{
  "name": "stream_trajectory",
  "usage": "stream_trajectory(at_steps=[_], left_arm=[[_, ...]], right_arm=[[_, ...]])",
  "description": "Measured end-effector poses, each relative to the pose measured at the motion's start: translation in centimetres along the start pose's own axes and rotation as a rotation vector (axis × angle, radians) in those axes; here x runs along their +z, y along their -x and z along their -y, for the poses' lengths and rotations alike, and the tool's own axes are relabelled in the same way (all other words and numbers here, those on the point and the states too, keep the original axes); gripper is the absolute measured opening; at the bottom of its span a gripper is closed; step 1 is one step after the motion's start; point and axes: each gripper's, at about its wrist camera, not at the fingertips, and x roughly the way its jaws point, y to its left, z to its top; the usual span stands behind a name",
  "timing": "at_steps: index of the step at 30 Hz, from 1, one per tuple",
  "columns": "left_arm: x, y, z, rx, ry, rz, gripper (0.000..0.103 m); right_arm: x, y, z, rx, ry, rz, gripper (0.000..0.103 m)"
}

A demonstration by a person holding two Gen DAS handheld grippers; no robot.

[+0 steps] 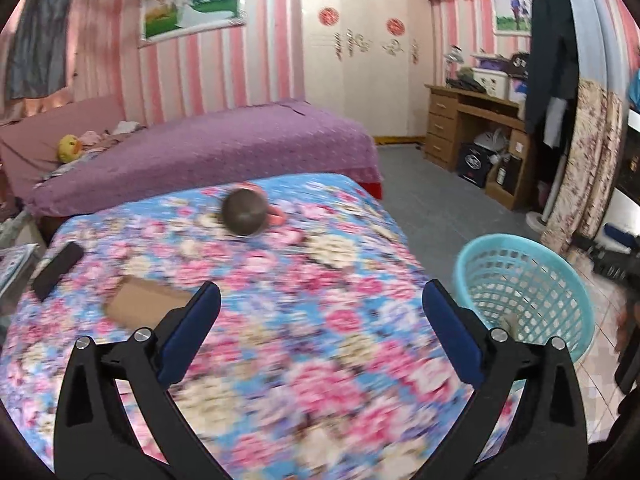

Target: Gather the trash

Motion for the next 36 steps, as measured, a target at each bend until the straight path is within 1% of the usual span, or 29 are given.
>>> stream_trajectory(at_steps=[2,4,9,14,17,20,23,25,27,36], left_arm=[[-0.3,1.9,-2.3,0.039,0.008,0.017,0.098],[-0.7,3.2,-4.1,0.067,0.013,0.021,0.098],[-2.5,6.6,-7.7,0.113,0.033,0.050,0.098],[-5.1,9.1,-10.1,0.134,0.068,0.057,0.098],[-6.7,10.2,-11.3,0.138,0.092,0.062,0.098],[-7.6,10.9,-12.1,0.127,0.119,0.061,0.098],[-8.2,11.5,-12.6,0.134,0.109,0.073,0.098],[-8.5,11.7,-12.6,0.142,0.104,0.080,0.098],[-8.9,11.8,-12.8,0.133,0.103,0.082,0.098],[-8.8,12.3,-13.9,0.128,0.121,0.110,0.098]], right_arm=[[0.9,1.7,-1.1,0.012,-0.028,0.042,0.098],[1.3,3.4,-2.7,0.062,-0.065,0.066,0.098],[0.9,6.5,-8.0,0.135,-0.046,0.070,0.099],[-1.4,8.8,-13.6,0.262,-0.027,0.040,0.099],[-3.4,10.4,-17.2,0.294,0.020,0.033,0.099],[-4.8,11.7,-19.2,0.310,0.047,0.035,0.099],[-5.7,13.3,-20.8,0.327,0.048,0.047,0.099],[-6.0,14.1,-21.5,0.317,0.060,0.065,0.098],[-6.4,14.6,-22.2,0.291,0.083,0.083,0.099],[-6.4,15.7,-24.5,0.263,0.140,0.115,0.098]])
